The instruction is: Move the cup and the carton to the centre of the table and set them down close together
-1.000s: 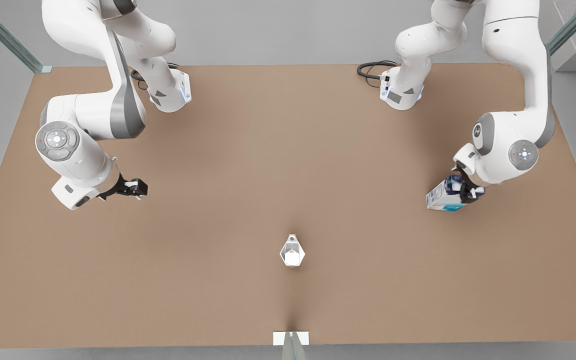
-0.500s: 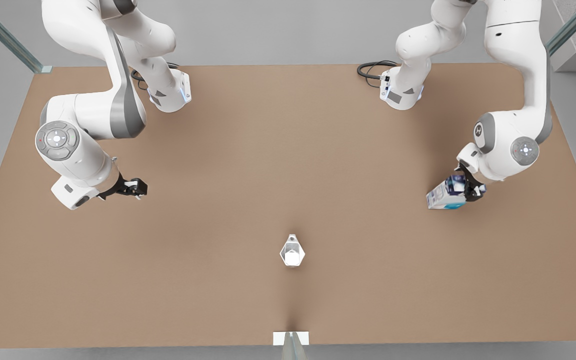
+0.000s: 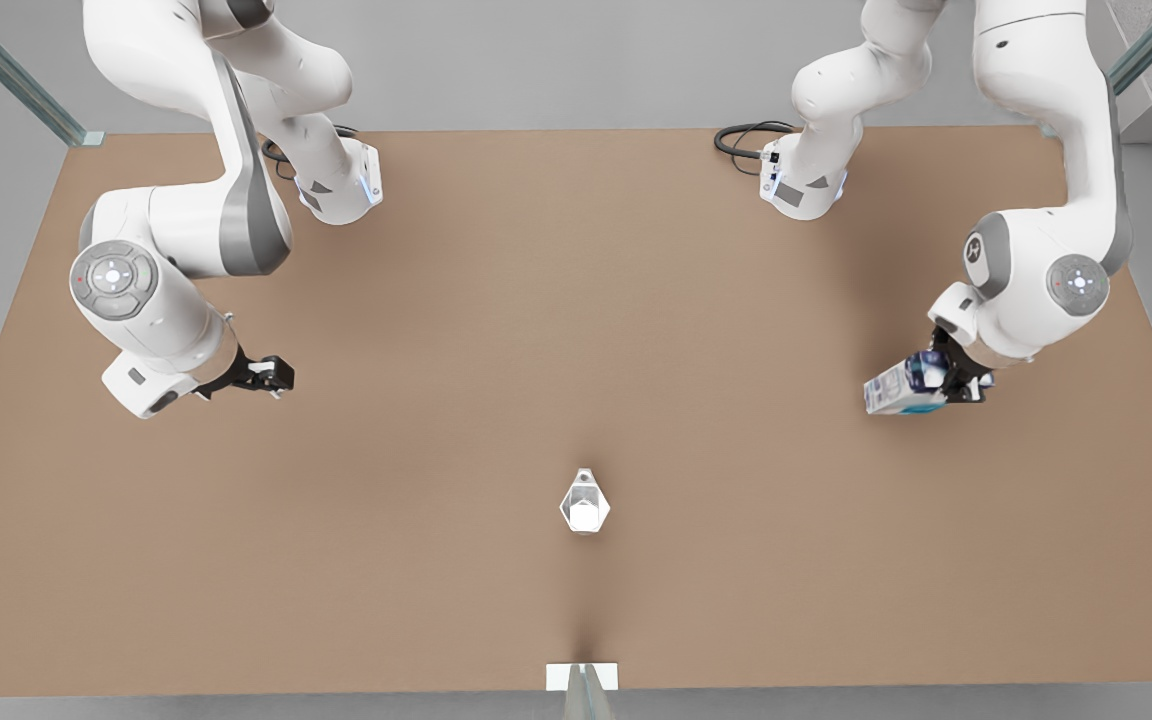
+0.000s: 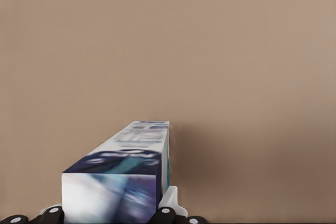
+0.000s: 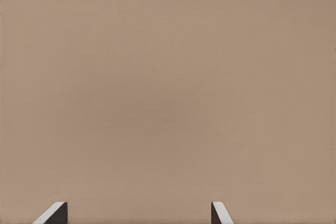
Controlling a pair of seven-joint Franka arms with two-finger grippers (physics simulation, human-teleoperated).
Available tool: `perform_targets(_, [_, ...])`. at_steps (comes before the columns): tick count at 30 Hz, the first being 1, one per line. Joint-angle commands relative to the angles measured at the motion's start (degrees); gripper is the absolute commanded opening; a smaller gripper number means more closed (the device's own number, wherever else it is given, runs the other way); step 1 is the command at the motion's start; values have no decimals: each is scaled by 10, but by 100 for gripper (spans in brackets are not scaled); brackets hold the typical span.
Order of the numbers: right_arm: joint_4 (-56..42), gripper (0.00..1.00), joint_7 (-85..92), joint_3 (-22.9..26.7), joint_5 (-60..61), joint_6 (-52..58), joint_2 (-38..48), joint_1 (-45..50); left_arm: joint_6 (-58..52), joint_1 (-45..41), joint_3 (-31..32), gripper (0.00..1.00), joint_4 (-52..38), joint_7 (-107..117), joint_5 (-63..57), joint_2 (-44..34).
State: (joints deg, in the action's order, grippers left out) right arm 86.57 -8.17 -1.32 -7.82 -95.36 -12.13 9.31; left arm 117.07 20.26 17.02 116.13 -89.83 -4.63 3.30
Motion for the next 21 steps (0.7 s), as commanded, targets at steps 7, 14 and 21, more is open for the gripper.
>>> perform_targets(7, [0,100,0,0,0,0,-1,0,-103,-94,160,32,-106,326,-21,43])
perform_targets(14, [0,100,0,0,0,-1,-2,0,-91,-266,154,32,-202,510,-22,139])
perform_targets(21, [0,100,0,0,0,0,-1,1,-48,-402,78,31,-307,585,-22,247])
